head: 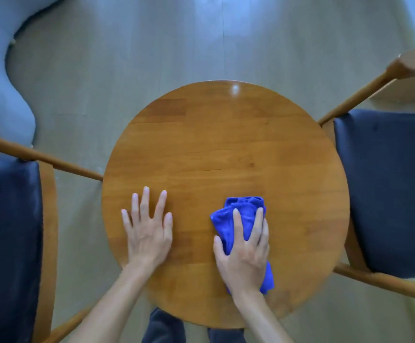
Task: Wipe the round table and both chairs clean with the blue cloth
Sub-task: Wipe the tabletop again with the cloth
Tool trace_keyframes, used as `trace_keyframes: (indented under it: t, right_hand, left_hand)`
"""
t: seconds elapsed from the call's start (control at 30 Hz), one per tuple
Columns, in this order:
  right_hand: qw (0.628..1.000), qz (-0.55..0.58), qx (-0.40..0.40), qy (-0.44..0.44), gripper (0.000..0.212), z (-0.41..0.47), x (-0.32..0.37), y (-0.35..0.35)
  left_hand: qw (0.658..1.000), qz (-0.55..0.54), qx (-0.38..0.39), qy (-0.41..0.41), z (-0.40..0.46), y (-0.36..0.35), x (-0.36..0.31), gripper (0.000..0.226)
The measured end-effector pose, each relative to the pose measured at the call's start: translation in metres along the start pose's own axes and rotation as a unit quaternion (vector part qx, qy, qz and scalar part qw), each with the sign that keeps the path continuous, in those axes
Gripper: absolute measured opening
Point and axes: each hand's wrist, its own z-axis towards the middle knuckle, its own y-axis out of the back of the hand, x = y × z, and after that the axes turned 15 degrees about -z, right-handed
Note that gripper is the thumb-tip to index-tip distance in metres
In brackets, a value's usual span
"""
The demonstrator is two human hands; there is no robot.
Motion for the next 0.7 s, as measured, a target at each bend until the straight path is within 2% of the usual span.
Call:
trace_keyframes:
  t: [0.07, 0.13, 0.2, 0.3, 0.37, 0.47, 0.53, 0.6, 0.67, 0.7]
  right_hand:
    - [0.999, -0.010, -0.019, 0.040, 0.065, -0.029, 0.021, -0.010]
    - [0.983, 0.002, -0.039, 0.180, 0.055, -0.079, 0.024, -0.021]
    - [0.960, 0.003, -0.058, 0.275, 0.035, -0.111, -0.001, -0.026]
    - [0.940, -0.044, -0.044, 0.337, 0.034, -0.094, -0.076, -0.012]
    - [0.962, -0.028, -0.056, 0.268, 0.034, -0.063, -0.125, 0.001]
    - [0.996, 0.009, -0.071, 0.061, 0.051, 0.010, -0.164, 0.013]
    - [0.990, 0.041, -0.090, -0.099, 0.055, 0.068, -0.164, 0.019]
    - [0.967, 0.053, -0.102, -0.229, 0.057, 0.118, -0.146, 0.023]
    - [0.960, 0.037, -0.108, -0.257, 0.059, 0.140, -0.102, 0.021]
    - [0.970, 0.030, -0.112, -0.214, 0.061, 0.133, -0.076, 0.016]
  left_hand:
    - [0.999, 0.046, 0.018, -0.023, 0.009, 0.002, 0.016, 0.062]
    - [0.997, 0.065, 0.019, -0.049, 0.009, 0.000, 0.020, 0.064]
    - [0.996, 0.070, 0.013, -0.053, 0.009, -0.003, 0.023, 0.064]
    - [0.996, 0.070, -0.003, -0.053, 0.009, -0.009, 0.029, 0.063]
    - [0.995, 0.075, -0.009, -0.057, 0.010, -0.011, 0.030, 0.062]
    - [0.995, 0.080, -0.007, -0.061, 0.009, -0.014, 0.030, 0.061]
    - [0.995, 0.084, -0.012, -0.059, 0.010, -0.014, 0.030, 0.060]
    - [0.995, 0.086, -0.013, -0.055, 0.010, -0.015, 0.030, 0.059]
    - [0.995, 0.085, -0.012, -0.057, 0.010, -0.015, 0.030, 0.060]
    - [0.994, 0.086, -0.013, -0.060, 0.010, -0.015, 0.030, 0.060]
